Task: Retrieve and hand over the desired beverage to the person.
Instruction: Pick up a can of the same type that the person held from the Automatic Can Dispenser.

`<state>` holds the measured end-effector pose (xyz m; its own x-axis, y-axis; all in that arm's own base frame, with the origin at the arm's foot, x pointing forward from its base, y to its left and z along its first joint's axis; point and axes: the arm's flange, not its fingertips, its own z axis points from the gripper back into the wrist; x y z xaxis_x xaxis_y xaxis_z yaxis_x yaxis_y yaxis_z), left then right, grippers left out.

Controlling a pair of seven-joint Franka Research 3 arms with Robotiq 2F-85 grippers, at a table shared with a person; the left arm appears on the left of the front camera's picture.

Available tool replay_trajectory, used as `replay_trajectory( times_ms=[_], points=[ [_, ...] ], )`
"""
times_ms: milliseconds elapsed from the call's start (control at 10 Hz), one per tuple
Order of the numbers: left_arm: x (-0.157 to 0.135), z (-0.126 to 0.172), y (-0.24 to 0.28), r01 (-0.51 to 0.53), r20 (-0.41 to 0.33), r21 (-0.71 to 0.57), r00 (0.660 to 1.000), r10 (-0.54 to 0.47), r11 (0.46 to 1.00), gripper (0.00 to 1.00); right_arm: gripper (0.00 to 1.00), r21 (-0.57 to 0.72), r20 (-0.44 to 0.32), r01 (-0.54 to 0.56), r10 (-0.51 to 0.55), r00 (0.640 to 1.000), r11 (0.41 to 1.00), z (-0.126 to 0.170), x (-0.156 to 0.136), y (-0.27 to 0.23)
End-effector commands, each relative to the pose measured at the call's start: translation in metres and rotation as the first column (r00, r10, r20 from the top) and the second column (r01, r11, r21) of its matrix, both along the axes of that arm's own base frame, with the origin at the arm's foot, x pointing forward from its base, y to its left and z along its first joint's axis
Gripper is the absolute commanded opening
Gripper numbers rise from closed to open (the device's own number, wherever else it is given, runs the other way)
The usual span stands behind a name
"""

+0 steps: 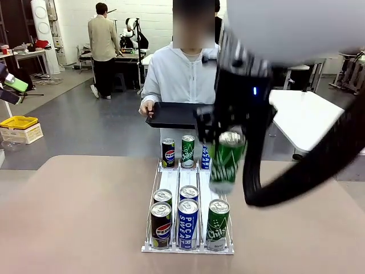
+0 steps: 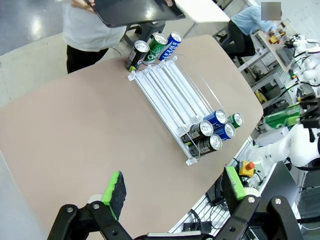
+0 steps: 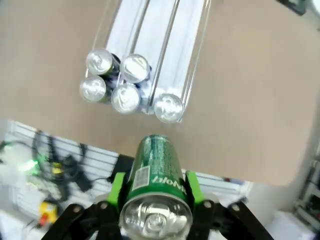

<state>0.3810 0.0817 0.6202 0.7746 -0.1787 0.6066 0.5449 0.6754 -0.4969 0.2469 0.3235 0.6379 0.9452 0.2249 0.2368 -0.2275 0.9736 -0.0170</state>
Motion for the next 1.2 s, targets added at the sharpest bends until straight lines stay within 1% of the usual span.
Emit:
replay_trajectory(
  times_ms=[0, 100, 200, 300, 500, 600, 700, 1100],
  points=[
    [0.001, 0.000, 0.001, 0.018, 0.022, -0.014, 1.000, -0.018, 1.000, 1.00, 0.38, -0.021, 0.097, 0.077, -0.075, 0.992, 0.997, 0.032, 0.035, 0.017],
    [0.001, 0.000, 0.001, 0.018, 0.022, -0.014, 1.000, -0.018, 1.000, 1.00, 0.38, 0.009, 0.107, 0.076, -0.076, 0.991, 0.997, 0.049, 0.057, 0.019],
    [0.001, 0.000, 0.001, 0.018, 0.022, -0.014, 1.000, -0.018, 1.000, 1.00, 0.38, 0.007, 0.092, 0.049, -0.050, 0.994, 0.999, 0.055, 0.078, 0.021],
    [0.001, 0.000, 0.001, 0.018, 0.022, -0.014, 1.000, -0.018, 1.000, 1.00, 0.38, 0.040, 0.100, 0.024, -0.028, 0.995, 0.999, 0.061, 0.096, 0.023],
    [0.001, 0.000, 0.001, 0.018, 0.022, -0.014, 1.000, -0.018, 1.000, 1.00, 0.38, 0.035, 0.075, 0.029, -0.032, 0.997, 0.999, 0.059, 0.122, 0.033],
    [0.001, 0.000, 0.001, 0.018, 0.022, -0.014, 1.000, -0.018, 1.000, 1.00, 0.38, 0.007, 0.052, 0.019, -0.019, 0.998, 1.000, 0.055, 0.127, 0.034],
    [0.001, 0.000, 0.001, 0.018, 0.022, -0.014, 1.000, -0.018, 1.000, 1.00, 0.38, 0.048, 0.061, 0.037, -0.040, 0.997, 0.998, 0.049, 0.119, 0.019],
    [0.001, 0.000, 0.001, 0.018, 0.022, -0.014, 1.000, -0.018, 1.000, 1.00, 0.38, 0.048, 0.061, 0.037, -0.040, 0.997, 0.998, 0.049, 0.119, 0.019]
  ],
)
